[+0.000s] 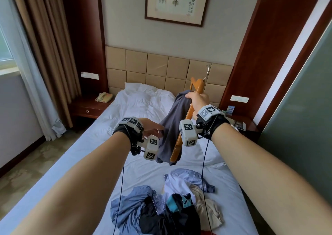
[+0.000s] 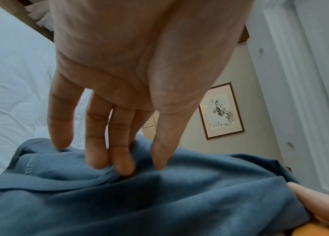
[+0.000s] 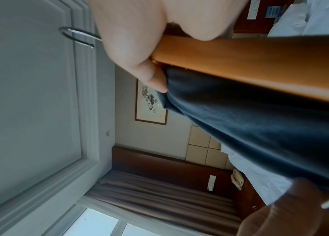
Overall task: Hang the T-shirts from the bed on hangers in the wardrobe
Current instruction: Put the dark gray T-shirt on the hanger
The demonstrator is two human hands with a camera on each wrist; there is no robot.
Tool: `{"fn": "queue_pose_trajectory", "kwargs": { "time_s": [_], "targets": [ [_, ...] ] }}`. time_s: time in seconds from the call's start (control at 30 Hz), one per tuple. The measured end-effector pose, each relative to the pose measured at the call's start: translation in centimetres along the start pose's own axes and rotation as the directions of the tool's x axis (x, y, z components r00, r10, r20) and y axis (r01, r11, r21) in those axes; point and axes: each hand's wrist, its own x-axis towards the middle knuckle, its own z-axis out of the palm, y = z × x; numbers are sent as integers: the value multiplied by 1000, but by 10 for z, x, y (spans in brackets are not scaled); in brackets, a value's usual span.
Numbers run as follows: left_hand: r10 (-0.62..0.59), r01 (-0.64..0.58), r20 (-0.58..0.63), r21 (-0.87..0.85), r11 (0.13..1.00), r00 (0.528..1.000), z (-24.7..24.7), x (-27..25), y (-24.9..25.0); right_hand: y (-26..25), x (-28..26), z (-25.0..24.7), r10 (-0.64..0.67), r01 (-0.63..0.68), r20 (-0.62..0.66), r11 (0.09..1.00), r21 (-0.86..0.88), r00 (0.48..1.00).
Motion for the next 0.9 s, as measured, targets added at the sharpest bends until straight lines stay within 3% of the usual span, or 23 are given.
{"fn": "queue_pose_trajectory", "kwargs": {
  "time_s": [0.3, 0.43, 0.63, 0.73, 0.9],
  "targets": [
    [203, -208, -52, -353, 912, 978, 12, -14, 13, 7, 5, -11, 43, -44, -13, 997, -67, 999],
    [315, -375, -217, -347, 860, 924, 11, -19, 26, 12, 8, -16, 83, -78, 27, 982, -170, 996],
    [355, -445, -329, -260, 857, 875, -1, -20, 47, 17, 8, -20, 163, -129, 117, 958, -257, 980],
    [363, -458, -333, -278, 844, 870, -6, -28, 55, 15, 7, -22, 175, -137, 116, 951, -278, 978],
    [454, -516, -245, -416, 748, 856, -4, -41, 69, 16, 10, -17, 235, -181, 166, 941, -288, 958]
  ]
}}
